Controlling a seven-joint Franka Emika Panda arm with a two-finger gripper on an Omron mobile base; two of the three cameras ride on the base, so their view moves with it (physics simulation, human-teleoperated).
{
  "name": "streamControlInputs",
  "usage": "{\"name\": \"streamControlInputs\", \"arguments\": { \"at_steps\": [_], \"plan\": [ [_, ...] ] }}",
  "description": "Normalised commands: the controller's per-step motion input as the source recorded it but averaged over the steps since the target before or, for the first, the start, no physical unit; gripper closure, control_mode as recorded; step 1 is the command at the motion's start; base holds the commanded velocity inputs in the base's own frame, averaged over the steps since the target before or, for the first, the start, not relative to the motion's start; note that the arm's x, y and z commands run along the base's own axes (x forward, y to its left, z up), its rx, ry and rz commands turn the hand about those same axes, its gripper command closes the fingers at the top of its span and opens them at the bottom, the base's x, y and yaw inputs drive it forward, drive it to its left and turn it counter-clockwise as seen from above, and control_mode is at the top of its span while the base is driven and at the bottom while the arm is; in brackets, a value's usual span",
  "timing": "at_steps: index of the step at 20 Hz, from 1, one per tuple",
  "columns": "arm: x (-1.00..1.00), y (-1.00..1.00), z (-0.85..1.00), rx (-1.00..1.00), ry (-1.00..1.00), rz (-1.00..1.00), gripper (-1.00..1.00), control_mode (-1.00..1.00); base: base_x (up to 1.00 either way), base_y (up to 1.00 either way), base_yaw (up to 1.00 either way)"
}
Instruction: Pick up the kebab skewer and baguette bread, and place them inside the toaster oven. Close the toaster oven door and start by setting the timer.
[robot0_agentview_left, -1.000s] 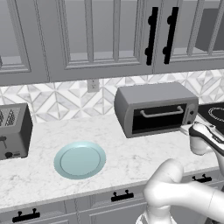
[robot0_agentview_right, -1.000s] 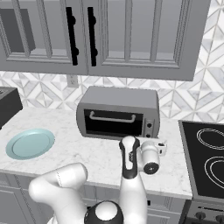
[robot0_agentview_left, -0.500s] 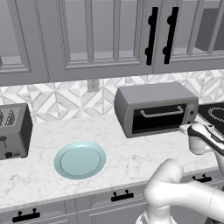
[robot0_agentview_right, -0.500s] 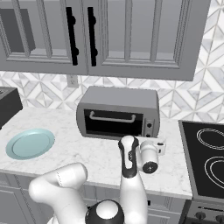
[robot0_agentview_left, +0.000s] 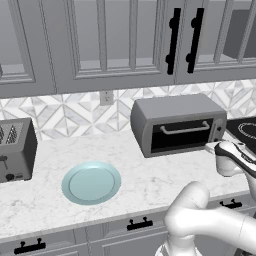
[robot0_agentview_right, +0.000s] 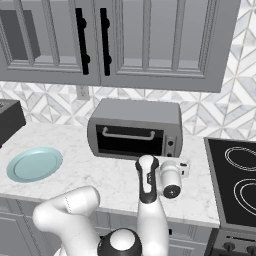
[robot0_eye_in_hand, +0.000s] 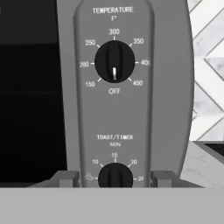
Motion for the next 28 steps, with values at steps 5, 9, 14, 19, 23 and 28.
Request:
{"name": "streamControlInputs", "arguments": {
  "at_steps": [5,9,14,19,23,28],
  "plan": [
    [0.00,0.00,0.00,0.00,0.00,0.00,1.00,-1.00,0.00,0.00,0.00],
    [-0.10,0.00,0.00,0.00,0.00,0.00,1.00,-1.00,0.00,0.00,0.00],
    [-0.17,0.00,0.08,0.00,-0.01,0.00,1.00,-1.00,0.00,0.00,0.00],
    [-0.15,0.00,0.12,0.00,0.00,0.00,1.00,-1.00,0.00,0.00,0.00],
    [-0.04,0.00,0.10,0.00,-0.01,0.00,1.00,-1.00,0.00,0.00,0.00],
    [0.00,0.00,0.10,0.00,-0.01,0.00,1.00,-1.00,0.00,0.00,0.00]
  ]
}}
